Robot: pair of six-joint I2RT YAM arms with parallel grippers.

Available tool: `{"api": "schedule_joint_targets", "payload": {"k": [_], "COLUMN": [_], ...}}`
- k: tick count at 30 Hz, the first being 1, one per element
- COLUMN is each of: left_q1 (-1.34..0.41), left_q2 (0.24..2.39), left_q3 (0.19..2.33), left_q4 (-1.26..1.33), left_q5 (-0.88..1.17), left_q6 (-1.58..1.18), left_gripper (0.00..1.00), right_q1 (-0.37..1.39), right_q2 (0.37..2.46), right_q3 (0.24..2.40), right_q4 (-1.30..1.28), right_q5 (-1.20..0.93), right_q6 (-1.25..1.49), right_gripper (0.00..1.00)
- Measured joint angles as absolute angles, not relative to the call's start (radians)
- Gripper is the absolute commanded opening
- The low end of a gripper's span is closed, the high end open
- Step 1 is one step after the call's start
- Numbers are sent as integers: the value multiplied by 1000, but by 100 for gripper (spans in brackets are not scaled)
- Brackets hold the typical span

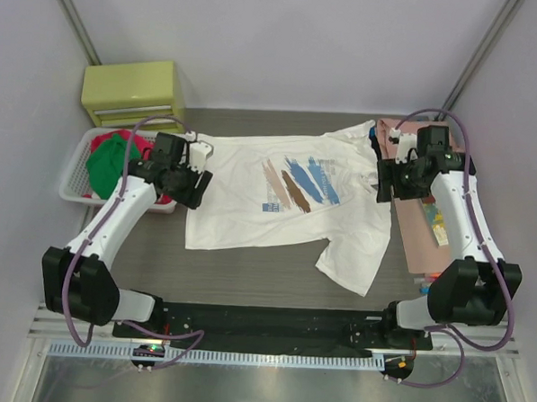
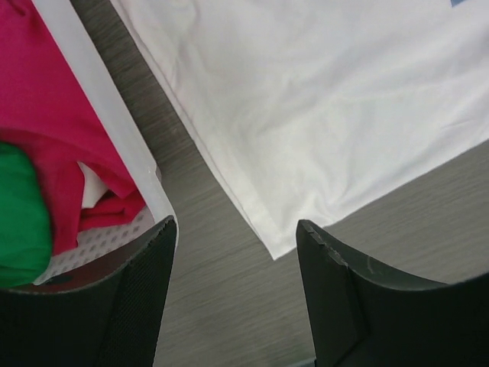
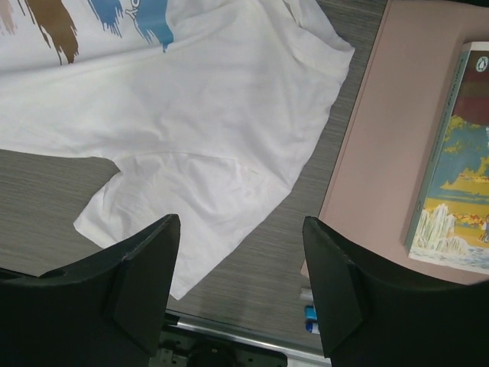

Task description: Fold and stack the t-shirts

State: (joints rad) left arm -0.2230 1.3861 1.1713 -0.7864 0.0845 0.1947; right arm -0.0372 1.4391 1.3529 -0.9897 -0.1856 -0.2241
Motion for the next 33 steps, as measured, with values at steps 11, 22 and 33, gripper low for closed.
{"api": "schedule_joint_targets", "payload": {"k": [11, 22, 33], "left_q1": [-223, -223, -223], "left_q2": [1148, 1139, 1248], "left_q3": [1000, 956, 1026], "left_q4": [-918, -900, -830], "left_q5": [113, 112, 121], "left_q6": [222, 242, 188], "left_gripper": [68, 57, 0], "right_q1": [-87, -87, -87], "right_q2": [1212, 1064, 1219], "right_q3": [1142, 1049, 1047], "right_q4": [-1162, -1262, -1197], "right_q5": [-187, -194, -242], "right_q6": [-333, -389, -396], "right_gripper": [71, 25, 1]}}
